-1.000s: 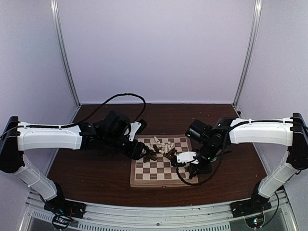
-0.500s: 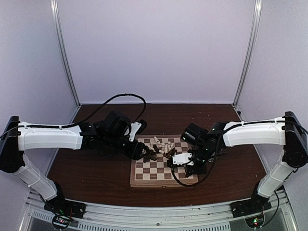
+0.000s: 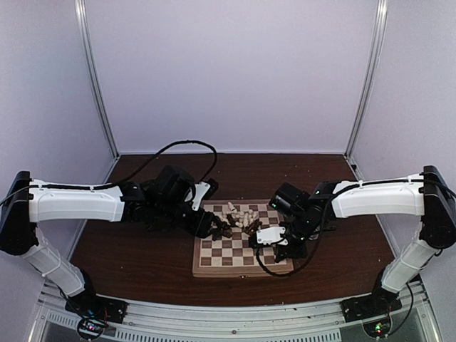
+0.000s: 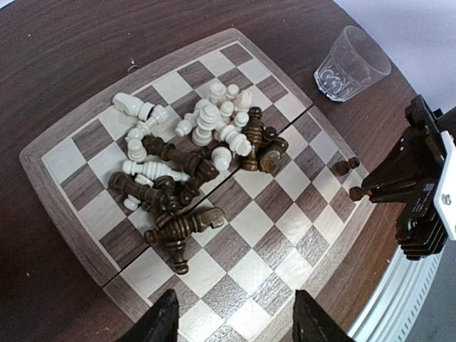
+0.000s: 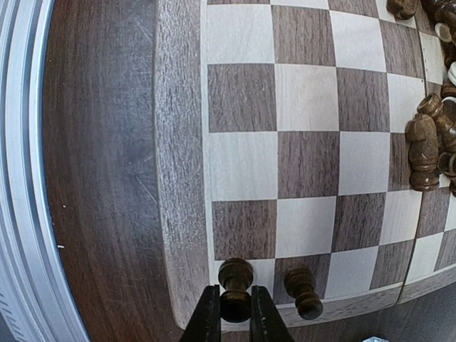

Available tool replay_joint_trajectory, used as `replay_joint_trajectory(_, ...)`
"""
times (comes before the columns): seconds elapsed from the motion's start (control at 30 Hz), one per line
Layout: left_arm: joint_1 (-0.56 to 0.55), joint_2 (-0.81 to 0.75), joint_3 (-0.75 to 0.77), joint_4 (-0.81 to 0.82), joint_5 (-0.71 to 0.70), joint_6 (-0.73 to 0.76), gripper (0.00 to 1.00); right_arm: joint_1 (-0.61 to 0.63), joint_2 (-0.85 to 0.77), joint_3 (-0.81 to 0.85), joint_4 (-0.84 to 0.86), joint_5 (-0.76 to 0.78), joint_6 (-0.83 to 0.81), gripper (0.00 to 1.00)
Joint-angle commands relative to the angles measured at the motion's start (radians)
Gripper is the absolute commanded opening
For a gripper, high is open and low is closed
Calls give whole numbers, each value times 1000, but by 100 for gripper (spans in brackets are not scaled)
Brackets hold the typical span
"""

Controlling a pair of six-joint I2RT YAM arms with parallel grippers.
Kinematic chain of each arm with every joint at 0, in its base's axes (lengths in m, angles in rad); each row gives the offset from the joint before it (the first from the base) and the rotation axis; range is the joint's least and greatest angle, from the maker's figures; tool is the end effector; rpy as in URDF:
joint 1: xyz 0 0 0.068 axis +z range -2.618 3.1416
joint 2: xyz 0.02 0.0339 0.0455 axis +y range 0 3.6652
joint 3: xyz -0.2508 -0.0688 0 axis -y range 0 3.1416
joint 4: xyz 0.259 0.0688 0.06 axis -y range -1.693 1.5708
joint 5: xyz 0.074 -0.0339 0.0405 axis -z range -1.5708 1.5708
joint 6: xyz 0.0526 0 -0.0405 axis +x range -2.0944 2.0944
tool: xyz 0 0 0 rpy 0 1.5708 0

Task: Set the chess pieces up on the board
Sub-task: Place the rook at a8.

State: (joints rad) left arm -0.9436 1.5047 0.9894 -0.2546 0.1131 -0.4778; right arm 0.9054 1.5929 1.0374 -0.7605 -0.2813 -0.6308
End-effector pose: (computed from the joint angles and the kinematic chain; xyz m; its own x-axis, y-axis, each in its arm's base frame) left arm 0.2000 -0.2861 0.2004 -0.7546 0.2625 -0.6014 0.5688 0.7187 -0.3999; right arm 0.1791 0.2518 0.1581 -0.0113 -0.9321 -0.3620 -0.9976 -0.0145 0.0683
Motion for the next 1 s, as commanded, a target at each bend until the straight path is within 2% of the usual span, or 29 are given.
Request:
replay_joint_trajectory(0.0, 2, 12, 15, 44, 12, 4, 55, -11, -18, -23, -14, 24, -6, 3)
replay_joint_trajectory(0.5, 2, 15, 23, 43, 15, 4, 55, -31, -53, -43, -19, 17, -4, 3)
replay_joint_trajectory(0.97, 2, 10, 15, 44, 19, 2, 55, -31, -20, -27, -12, 0, 3, 7)
